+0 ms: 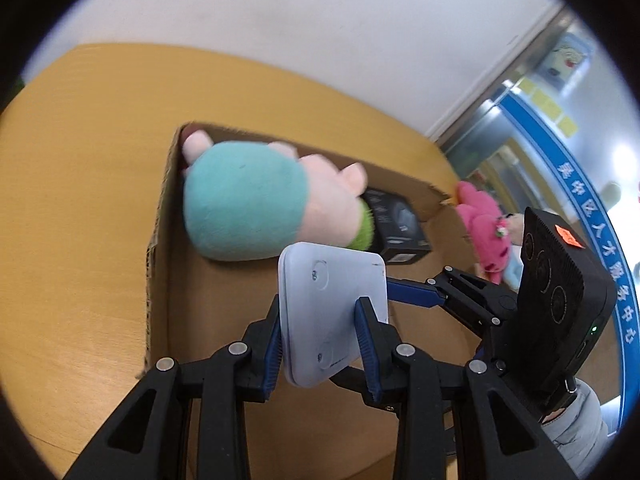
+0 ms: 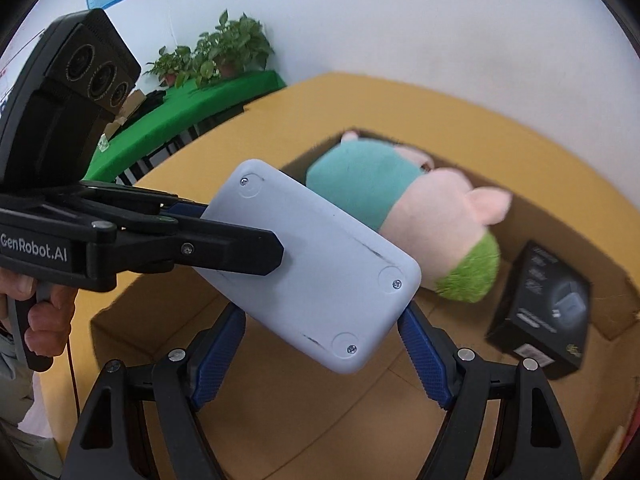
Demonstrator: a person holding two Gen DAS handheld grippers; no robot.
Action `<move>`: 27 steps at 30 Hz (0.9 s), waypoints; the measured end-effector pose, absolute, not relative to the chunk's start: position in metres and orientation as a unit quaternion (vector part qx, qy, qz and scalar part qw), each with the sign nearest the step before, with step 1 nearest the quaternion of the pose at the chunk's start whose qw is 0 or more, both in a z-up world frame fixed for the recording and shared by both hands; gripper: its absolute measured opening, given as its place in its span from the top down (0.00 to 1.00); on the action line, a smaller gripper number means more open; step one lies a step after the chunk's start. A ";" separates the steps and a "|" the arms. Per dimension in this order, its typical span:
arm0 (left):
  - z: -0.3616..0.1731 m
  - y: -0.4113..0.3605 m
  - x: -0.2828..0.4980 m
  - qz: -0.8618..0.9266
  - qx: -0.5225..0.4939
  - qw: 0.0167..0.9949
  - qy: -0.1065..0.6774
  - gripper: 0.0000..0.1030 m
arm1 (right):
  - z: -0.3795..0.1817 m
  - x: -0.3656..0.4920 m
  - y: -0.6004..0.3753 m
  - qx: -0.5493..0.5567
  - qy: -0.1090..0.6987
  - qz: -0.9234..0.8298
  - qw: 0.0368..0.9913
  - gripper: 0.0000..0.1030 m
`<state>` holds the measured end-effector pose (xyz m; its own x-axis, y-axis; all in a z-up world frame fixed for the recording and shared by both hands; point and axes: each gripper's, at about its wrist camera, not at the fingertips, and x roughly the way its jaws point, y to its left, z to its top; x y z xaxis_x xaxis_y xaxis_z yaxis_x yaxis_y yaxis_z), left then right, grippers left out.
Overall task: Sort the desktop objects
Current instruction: 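Carry the power bank into the cardboard box beside the pig plush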
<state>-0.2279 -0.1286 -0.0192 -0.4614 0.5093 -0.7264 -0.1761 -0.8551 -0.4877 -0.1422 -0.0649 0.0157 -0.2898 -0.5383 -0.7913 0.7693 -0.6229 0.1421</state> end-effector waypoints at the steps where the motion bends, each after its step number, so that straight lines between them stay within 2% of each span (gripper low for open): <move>1: -0.025 -0.130 -0.233 0.833 -0.485 0.201 -0.174 0.69 | 0.009 -0.147 -0.067 0.439 0.131 -0.787 0.414 0.25; 10: -0.056 -0.126 -0.260 0.805 -0.553 0.151 -0.151 0.67 | -0.045 -0.184 -0.086 0.514 0.107 -0.746 0.410 0.28; 20: -0.043 -0.120 -0.264 0.810 -0.567 0.103 -0.112 0.65 | -0.049 -0.187 -0.089 0.524 0.076 -0.744 0.407 0.29; 24: -0.031 -0.131 -0.260 0.823 -0.554 0.077 -0.099 0.52 | -0.049 -0.187 -0.093 0.529 0.066 -0.740 0.411 0.29; 27: -0.023 -0.144 -0.261 0.829 -0.545 0.068 -0.107 0.52 | -0.050 -0.186 -0.099 0.529 0.052 -0.738 0.416 0.29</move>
<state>-0.2609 -0.1439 -0.0231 -0.3967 0.2291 -0.8889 0.0044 -0.9679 -0.2514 -0.1862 -0.0987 -0.0496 -0.0945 -0.5585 -0.8241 0.6683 -0.6492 0.3632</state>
